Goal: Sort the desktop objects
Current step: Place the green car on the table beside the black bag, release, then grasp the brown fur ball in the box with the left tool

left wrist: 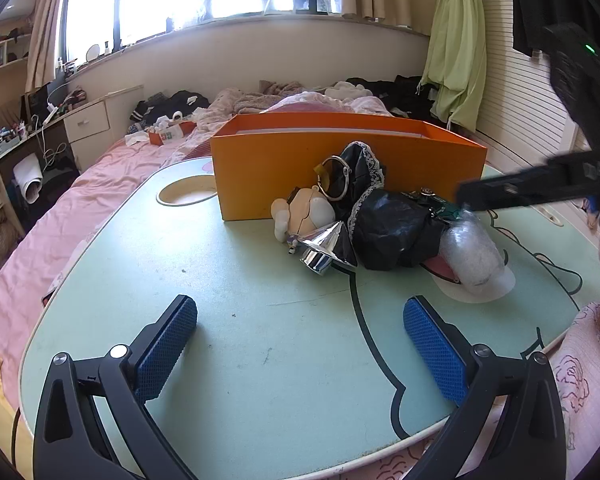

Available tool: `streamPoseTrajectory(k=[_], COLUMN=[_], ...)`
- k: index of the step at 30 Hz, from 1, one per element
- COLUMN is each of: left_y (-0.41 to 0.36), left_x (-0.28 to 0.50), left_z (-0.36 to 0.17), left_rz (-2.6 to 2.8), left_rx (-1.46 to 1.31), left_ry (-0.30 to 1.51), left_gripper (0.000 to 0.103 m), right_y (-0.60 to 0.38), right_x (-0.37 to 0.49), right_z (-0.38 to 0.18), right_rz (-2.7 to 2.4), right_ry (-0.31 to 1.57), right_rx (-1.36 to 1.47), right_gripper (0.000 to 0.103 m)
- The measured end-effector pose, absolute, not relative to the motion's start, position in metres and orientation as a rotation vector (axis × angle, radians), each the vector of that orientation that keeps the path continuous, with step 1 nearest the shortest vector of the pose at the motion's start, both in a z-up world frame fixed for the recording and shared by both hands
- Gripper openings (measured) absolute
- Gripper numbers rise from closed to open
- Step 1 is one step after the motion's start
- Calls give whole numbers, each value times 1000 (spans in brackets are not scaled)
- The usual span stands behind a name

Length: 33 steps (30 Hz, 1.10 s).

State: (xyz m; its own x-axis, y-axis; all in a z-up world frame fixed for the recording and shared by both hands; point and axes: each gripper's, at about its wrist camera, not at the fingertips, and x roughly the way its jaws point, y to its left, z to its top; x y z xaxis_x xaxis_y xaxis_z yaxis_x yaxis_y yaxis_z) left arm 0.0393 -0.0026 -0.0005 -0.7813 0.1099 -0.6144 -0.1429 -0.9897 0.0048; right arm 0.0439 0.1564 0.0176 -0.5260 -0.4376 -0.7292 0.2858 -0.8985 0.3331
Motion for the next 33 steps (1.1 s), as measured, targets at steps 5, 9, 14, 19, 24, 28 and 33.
streamPoseTrajectory(k=[5,9,14,19,24,28,33], left_y=[-3,-3,-3,-3,-3,-3,-3], left_x=[40,40,39,40,40,40,34], left_z=[-1,-1,-1,-1,-1,-1,1], left_rz=[2844,2844,2844,2844,2844,2844,2818], left_rx=[-976,-976,-974,-974,-975,-975,-1013], left_ry=[77,77,78,78,79,82,71], left_gripper=[103,103,103,103,103,103,103], right_y=[166,167,178,193,192,186,162], right_x=[70,75,68,87,93,82,80], right_z=[11,6,0,20,17,1,-9], right_rz=[-2462,-2493,-2493,-2575,-2673,-2657,-2646], right_ry=[-219,-215,-313,-374,-219,-159,57], right_rx=[1229,1195,1206,1049,1138,1250,1289], right_gripper=[69,83,89,88,87,86,97])
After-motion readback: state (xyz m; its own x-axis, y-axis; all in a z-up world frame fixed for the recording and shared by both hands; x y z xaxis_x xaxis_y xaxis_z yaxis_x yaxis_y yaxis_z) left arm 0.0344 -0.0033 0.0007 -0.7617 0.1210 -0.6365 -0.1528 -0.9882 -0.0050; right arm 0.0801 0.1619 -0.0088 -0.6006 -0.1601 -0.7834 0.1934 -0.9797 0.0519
